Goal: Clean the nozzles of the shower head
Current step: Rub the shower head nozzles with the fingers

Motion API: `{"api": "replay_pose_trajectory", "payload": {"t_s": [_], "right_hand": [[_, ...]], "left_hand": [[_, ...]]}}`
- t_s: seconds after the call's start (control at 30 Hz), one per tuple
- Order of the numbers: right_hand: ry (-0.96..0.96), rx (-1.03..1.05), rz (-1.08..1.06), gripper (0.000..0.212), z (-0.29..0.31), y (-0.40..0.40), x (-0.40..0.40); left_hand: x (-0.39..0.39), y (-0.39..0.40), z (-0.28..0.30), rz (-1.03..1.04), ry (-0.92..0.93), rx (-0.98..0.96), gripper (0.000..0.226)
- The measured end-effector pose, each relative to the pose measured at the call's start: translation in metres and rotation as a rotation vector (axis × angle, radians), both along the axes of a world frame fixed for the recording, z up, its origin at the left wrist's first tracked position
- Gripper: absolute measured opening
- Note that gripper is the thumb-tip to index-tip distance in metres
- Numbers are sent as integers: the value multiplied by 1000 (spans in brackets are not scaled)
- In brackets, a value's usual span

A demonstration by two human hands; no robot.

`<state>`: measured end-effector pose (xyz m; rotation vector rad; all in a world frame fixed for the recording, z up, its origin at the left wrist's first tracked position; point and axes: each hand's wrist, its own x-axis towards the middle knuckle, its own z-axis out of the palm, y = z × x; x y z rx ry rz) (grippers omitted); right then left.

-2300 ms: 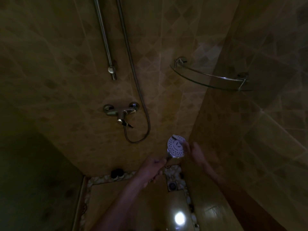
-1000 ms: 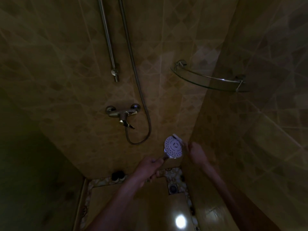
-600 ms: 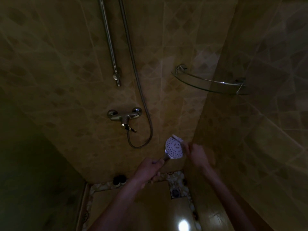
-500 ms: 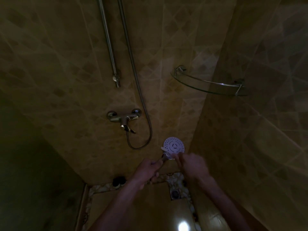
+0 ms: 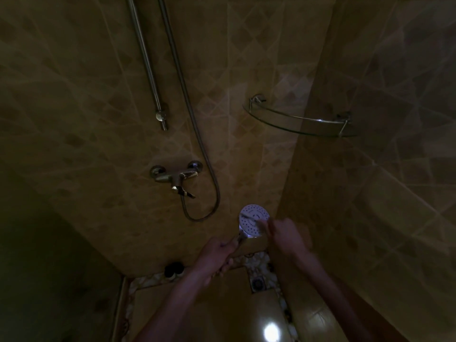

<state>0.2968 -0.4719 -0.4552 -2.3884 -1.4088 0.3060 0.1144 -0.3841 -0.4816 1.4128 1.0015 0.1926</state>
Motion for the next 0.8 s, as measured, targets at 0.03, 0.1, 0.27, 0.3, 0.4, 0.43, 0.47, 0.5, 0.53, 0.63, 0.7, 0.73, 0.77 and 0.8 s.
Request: {"api": "replay_pose_trajectory", "payload": {"t_s": [0.03, 0.1, 0.27, 0.3, 0.4, 0.43, 0.47, 0.5, 0.53, 0.63, 0.7, 0.73, 0.77, 0.8], "right_hand": [[191, 67, -89, 39, 1, 4, 5], [481, 217, -260, 29, 8, 7, 11], [27, -45, -11, 47, 8, -5, -4], [-27, -71, 13, 49, 10, -9, -6], [71, -69, -17, 48, 10, -3, 1], [217, -24, -127, 45, 10, 1, 6], [397, 58, -224, 40, 10, 4, 12], [548, 120, -289, 36, 13, 7, 13], [599, 150, -290, 34, 14, 7, 12], [244, 21, -14, 44, 8, -1, -2], [-47, -72, 106, 48, 7, -5, -8], [-27, -48, 123, 47, 6, -4, -5], [30, -16, 109, 45, 4, -1, -2], [151, 28, 53, 42, 2, 4, 3]], "left_hand": [[0, 0, 0, -4, 2, 4, 29], [1, 0, 1, -9, 6, 10, 30], [-1, 2, 0, -14, 4, 10, 36], [-3, 1, -1, -7, 15, 9, 36], [-6, 0, -2, -13, 48, 25, 37], [-5, 0, -2, -22, 45, 27, 37], [-4, 0, -1, -27, 38, 26, 37], [-3, 0, 0, -27, 30, 24, 37], [-3, 1, 0, -26, 25, 24, 37], [-3, 3, 0, -14, 39, 21, 35], [-4, 4, -3, -4, 51, 11, 34], [-5, 4, -3, 0, 56, 11, 34], [-5, 4, -3, -3, 58, 17, 35], [-5, 3, -3, -11, 61, 29, 37]]}}
